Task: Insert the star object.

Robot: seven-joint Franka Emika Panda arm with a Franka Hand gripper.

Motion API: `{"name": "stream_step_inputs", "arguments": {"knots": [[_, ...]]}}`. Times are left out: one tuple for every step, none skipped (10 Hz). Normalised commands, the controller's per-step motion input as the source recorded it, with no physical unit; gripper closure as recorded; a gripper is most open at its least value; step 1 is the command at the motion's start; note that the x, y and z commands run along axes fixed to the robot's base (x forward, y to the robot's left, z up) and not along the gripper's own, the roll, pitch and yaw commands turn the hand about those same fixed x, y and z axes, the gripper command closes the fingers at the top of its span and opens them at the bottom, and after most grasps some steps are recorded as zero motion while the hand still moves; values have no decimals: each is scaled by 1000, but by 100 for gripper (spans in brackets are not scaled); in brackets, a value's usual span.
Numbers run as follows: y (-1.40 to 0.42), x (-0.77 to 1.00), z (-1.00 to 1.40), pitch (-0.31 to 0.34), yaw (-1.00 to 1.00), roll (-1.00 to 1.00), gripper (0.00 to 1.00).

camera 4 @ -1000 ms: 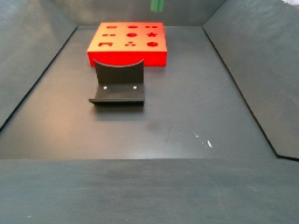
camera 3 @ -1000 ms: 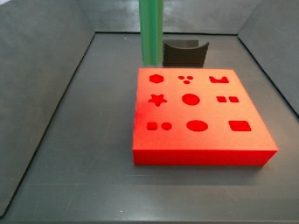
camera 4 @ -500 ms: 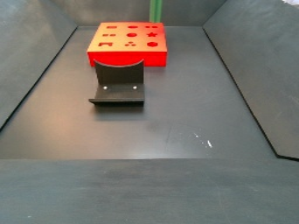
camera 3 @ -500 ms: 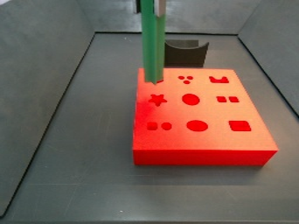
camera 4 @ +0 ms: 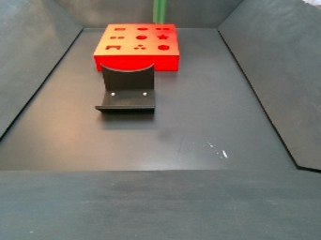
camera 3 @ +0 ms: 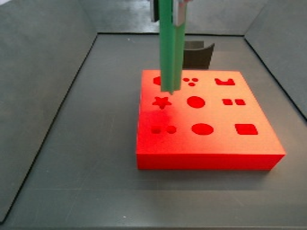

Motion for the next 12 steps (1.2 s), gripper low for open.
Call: {"name": "stream_step_inputs", "arguments": {"knots": [[146,-277,-529,-144,-137,-46,100],[0,0,-343,0,-134,0,100],[0,103,-220,0,-60,0,100],[0,197,-134,0,-97,0,100],[0,246,0,26,-69,6,100],[0,171,0,50,-26,53,100],[17,94,-37,83,0,89,100],[129,0,-166,96,0,81,100],[0,-63,-37,60,63,136,100],[-134,-14,26,94,100,313,100],[-157,66,34,87,0,280,100],[-71,137,0,91,0,157,100]]}}
